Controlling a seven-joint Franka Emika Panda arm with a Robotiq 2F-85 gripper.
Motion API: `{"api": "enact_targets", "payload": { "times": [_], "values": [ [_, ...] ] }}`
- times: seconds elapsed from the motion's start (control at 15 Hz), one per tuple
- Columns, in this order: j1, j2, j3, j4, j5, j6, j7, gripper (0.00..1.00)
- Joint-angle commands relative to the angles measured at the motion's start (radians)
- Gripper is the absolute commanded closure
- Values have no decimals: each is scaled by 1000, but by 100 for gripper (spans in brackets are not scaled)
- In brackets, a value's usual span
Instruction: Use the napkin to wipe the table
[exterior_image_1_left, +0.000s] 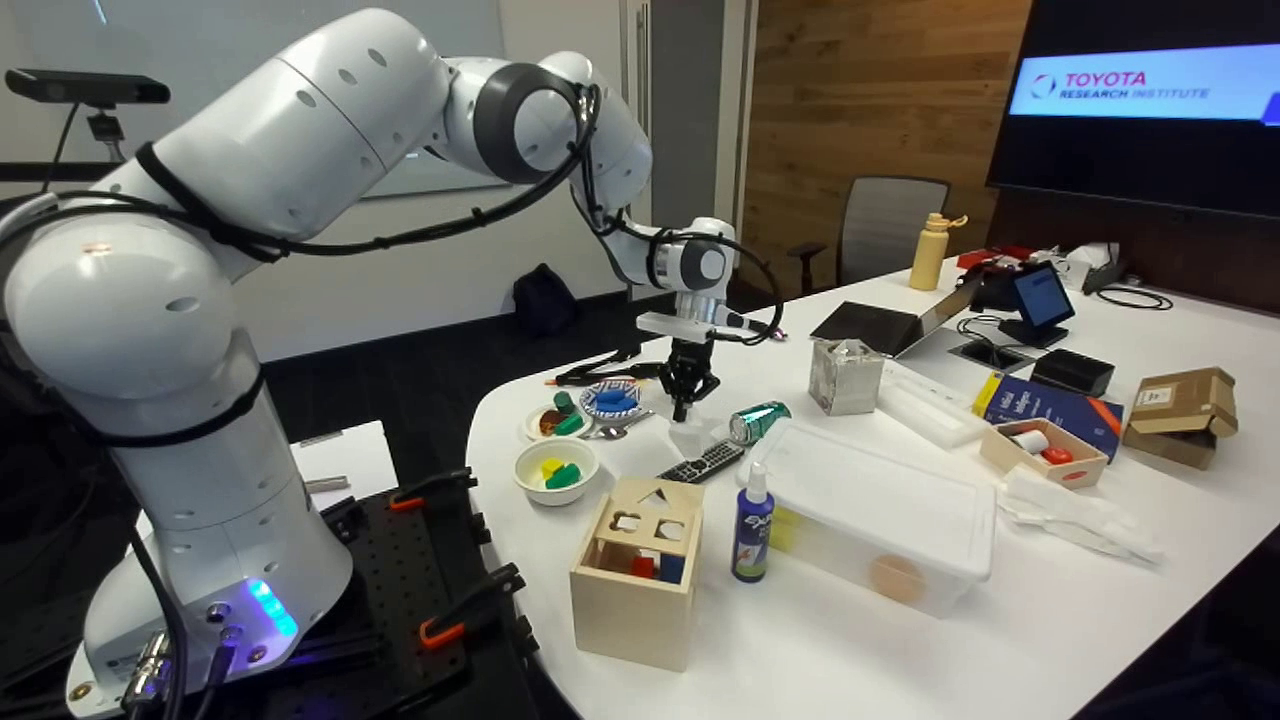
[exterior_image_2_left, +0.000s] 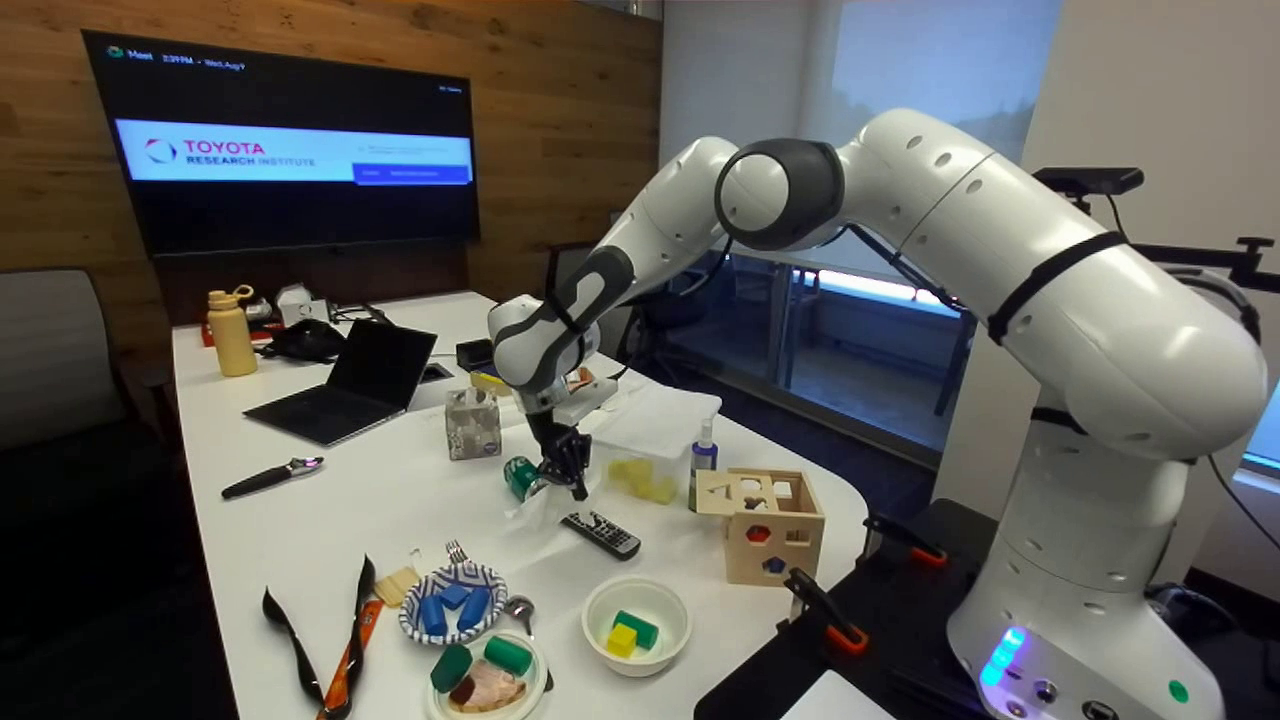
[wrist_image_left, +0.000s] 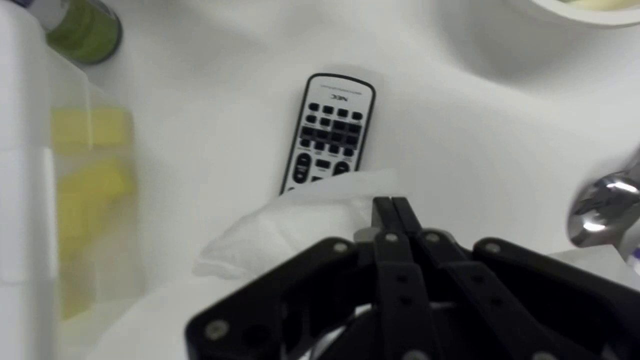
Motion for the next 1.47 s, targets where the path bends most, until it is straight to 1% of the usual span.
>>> {"api": "enact_targets", "payload": {
  "times": [0.0, 0.13, 0.33, 0.53, 0.67, 1.07, 1.27, 1.4],
  "values": [
    [-5, 44, 50, 63, 47, -63, -134, 100],
    [9, 105, 37, 119, 53, -124, -130, 100],
    [13, 205, 34, 210, 51, -149, -143, 100],
    [25, 302, 39, 323, 41, -176, -196, 100],
    [41, 336, 28, 375, 28, -169, -206, 100],
    [101, 408, -22, 548, -32, -84, -196, 100],
    [102, 453, -20, 631, -20, -51, -213, 100],
    [96, 481, -11, 668, -7, -62, -238, 100]
  ]
}}
